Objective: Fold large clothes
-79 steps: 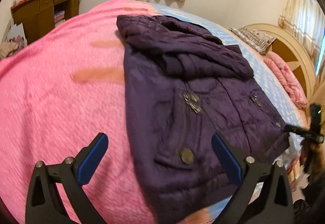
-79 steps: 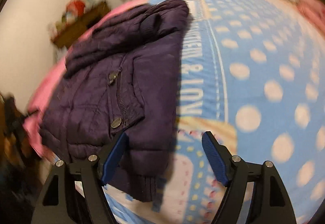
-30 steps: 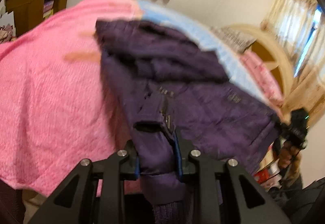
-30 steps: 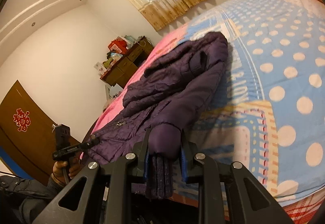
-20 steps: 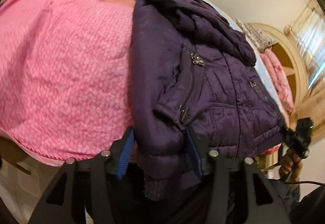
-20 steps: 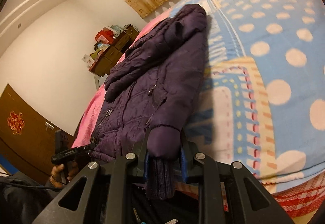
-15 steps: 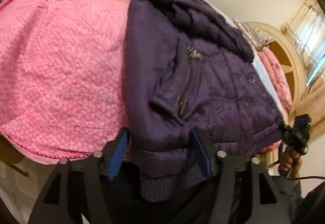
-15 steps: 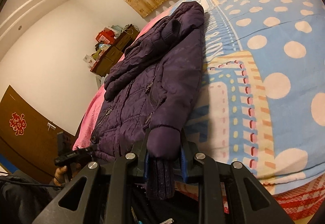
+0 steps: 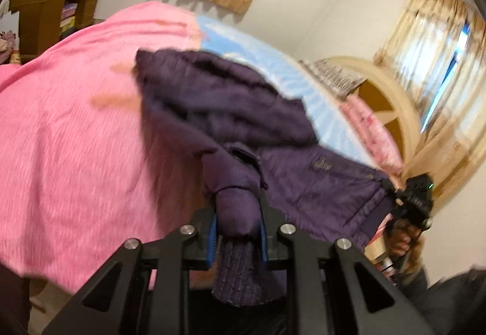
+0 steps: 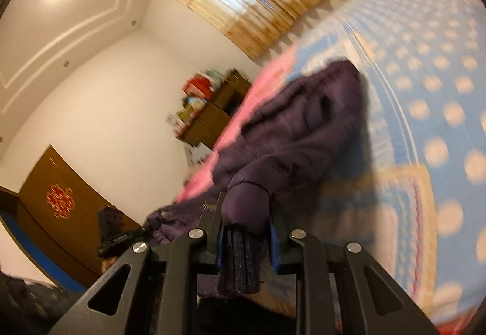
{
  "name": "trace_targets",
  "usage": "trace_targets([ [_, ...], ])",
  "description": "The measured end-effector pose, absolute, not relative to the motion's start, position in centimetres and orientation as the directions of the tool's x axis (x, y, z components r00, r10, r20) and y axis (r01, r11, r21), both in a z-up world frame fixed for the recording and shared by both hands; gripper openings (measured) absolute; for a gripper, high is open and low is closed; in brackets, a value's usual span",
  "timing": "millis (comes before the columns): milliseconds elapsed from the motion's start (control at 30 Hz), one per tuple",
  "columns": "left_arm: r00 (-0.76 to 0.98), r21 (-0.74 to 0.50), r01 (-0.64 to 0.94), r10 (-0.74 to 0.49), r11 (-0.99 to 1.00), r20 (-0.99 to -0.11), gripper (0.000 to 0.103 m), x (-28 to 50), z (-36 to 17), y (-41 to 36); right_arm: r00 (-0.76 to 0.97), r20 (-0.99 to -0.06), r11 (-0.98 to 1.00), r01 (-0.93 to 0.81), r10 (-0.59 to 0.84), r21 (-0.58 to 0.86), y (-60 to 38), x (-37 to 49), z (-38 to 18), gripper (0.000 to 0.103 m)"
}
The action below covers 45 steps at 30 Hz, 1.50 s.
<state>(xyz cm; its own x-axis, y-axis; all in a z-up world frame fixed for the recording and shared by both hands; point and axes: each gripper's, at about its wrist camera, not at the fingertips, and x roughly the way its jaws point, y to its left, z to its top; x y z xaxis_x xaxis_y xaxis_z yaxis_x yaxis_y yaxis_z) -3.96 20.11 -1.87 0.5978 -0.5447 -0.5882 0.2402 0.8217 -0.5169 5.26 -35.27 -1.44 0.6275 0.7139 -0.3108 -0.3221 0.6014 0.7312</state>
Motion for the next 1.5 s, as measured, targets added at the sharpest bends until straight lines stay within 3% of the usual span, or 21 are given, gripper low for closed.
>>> trace_targets([
  [233,0.589,-0.654,0.247,-0.647,0.715,-0.484,0.021,6.2,1.4,21.6,0.651,-0.260,0.591,-0.359,0.713,0.722,-34.1,15.1,4.6,0.022],
  [400,0.573,-0.703,0.202,-0.664,0.682,-0.480,0.022,13.1,1.0,21.9,0.663,-0.303,0.607,-0.288,0.685,0.741,-33.1,24.5,5.2,0.022],
  [533,0.526,-0.704,0.155,-0.661,0.693,-0.535,0.022,19.3,-0.8,21.7,0.674,-0.411,0.685,-0.196,0.614,0.702,-32.0,31.8,2.8,0.022],
  [700,0.394,-0.702,-0.018,-0.641,0.712,-0.659,0.027,26.2,-6.6,20.7,0.637,-0.578,0.807,-0.123,0.510,0.577,-30.0,38.3,-3.2,0.023],
  [800,0.337,-0.706,-0.133,-0.638,0.696,-0.692,0.030,27.5,-8.3,21.3,0.615,-0.585,0.793,-0.114,0.529,0.598,-30.0,40.3,-5.6,0.032],
  [900,0.368,-0.729,-0.102,-0.655,0.677,-0.660,0.045,26.1,-6.6,22.4,0.600,-0.547,0.752,-0.146,0.584,0.643,-30.4,40.6,-5.6,0.044],
  [1000,0.409,-0.784,-0.077,-0.698,0.616,-0.588,0.076,24.8,-4.9,23.5,0.602,-0.501,0.717,-0.180,0.622,0.674,-30.8,40.3,-4.9,0.054],
  [1033,0.429,-0.792,-0.072,-0.698,0.606,-0.573,0.096,24.5,-4.4,23.6,0.604,-0.480,0.693,-0.173,0.636,0.700,-31.1,40.1,-4.7,0.056],
  [1067,0.466,-0.796,-0.070,-0.686,0.602,-0.560,0.103,24.2,-3.6,23.9,0.607,-0.473,0.684,-0.166,0.638,0.710,-31.2,40.1,-4.7,0.058],
  [1167,0.520,-0.807,-0.038,-0.678,0.589,-0.519,0.103,25.1,-2.1,24.1,0.652,-0.491,0.737,-0.159,0.578,0.656,-30.8,39.4,-3.5,0.060],
  [1233,0.531,-0.779,-0.022,-0.653,0.627,-0.541,0.103,25.4,-1.7,23.1,0.718,-0.480,0.793,-0.166,0.505,0.585,-30.8,38.1,-1.7,0.062],
  [1333,0.533,-0.640,0.048,-0.562,0.767,-0.633,0.103,25.3,-1.4,20.7,0.760,-0.479,0.862,-0.206,0.439,0.463,-30.2,36.7,0.8,0.069],
  [1500,0.630,-0.143,0.148,-0.205,0.979,-0.749,0.103,24.3,-3.4,17.0,0.705,-0.609,0.932,-0.296,0.362,0.211,-26.3,36.9,0.9,0.069],
])
